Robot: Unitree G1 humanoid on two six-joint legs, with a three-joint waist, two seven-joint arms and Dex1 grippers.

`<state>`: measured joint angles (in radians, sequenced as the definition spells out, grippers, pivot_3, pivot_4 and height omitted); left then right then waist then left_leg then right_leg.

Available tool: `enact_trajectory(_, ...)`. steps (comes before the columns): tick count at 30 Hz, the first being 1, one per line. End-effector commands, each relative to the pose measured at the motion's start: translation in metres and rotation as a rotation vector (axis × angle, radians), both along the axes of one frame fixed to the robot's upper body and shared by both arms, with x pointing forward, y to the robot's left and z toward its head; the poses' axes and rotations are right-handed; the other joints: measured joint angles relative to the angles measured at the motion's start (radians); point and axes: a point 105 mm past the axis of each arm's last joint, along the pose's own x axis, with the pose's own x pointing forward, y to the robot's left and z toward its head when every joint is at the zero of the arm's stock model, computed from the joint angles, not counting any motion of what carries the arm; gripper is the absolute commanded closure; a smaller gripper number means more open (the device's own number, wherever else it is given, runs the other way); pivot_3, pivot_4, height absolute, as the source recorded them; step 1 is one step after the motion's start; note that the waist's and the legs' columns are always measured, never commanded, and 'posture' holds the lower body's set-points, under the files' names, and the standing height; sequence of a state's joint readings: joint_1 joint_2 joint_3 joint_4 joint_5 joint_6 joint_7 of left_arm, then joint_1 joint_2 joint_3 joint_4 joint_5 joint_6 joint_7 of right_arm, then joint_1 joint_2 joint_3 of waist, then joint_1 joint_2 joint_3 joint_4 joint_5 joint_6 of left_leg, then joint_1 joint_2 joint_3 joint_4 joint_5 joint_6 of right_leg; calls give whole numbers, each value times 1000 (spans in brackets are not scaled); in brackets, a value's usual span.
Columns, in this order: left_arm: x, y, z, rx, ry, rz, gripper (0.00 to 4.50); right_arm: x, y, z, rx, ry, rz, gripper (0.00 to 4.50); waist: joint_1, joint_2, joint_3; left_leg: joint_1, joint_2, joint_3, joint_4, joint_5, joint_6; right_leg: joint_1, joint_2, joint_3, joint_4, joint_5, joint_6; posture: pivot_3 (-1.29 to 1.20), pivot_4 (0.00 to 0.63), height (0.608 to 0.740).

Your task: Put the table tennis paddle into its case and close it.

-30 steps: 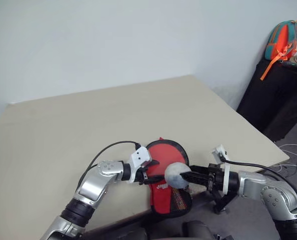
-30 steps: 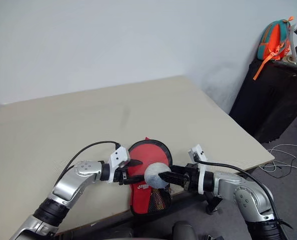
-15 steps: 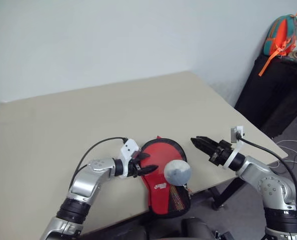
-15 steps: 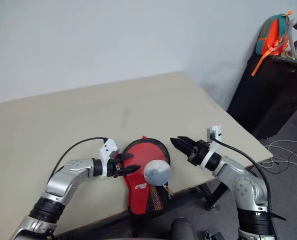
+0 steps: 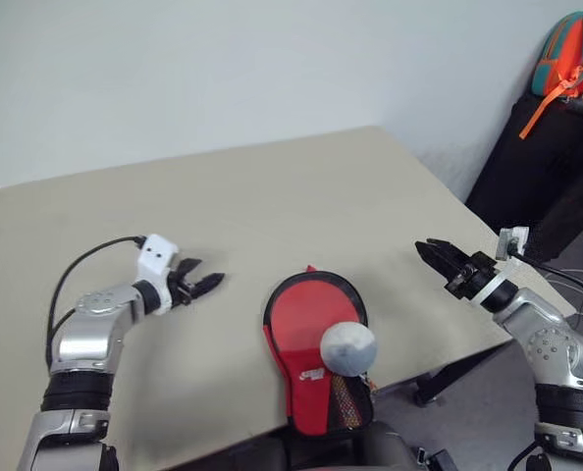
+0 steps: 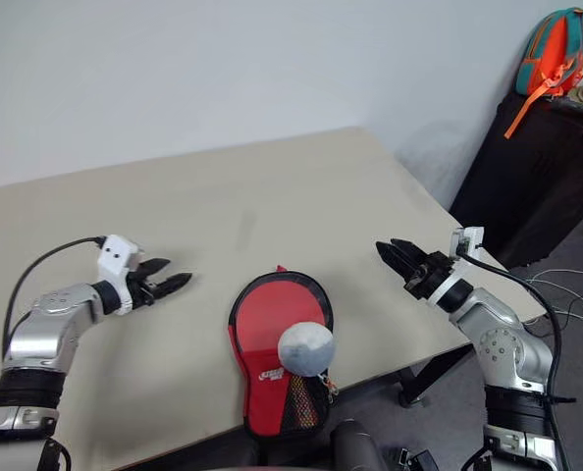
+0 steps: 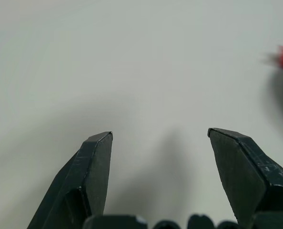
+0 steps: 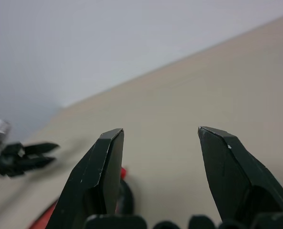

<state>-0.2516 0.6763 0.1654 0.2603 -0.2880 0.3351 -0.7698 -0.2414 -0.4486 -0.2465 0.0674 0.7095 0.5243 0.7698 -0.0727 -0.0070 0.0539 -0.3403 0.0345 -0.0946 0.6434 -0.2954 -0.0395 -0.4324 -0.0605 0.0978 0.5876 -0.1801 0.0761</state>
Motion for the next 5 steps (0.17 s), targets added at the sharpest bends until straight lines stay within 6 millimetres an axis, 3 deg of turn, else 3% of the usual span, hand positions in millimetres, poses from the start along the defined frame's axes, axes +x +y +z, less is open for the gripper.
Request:
enact_trajectory(1, -5, 20, 8, 46, -48, 61, 1098, 9, -5, 10, -32, -68, -15, 1821, 0, 0, 0, 0, 0, 1, 0, -1, 0, 0, 0, 0, 0, 0, 0, 0, 0, 740)
enact_trajectory(5, -12, 26, -4, 76, -25, 65, 1098, 16, -5, 12, -35, -88, -28, 1821, 2, 0, 1, 0, 0, 0, 1, -2, -1, 0, 0, 0, 0, 0, 0, 0, 0, 740)
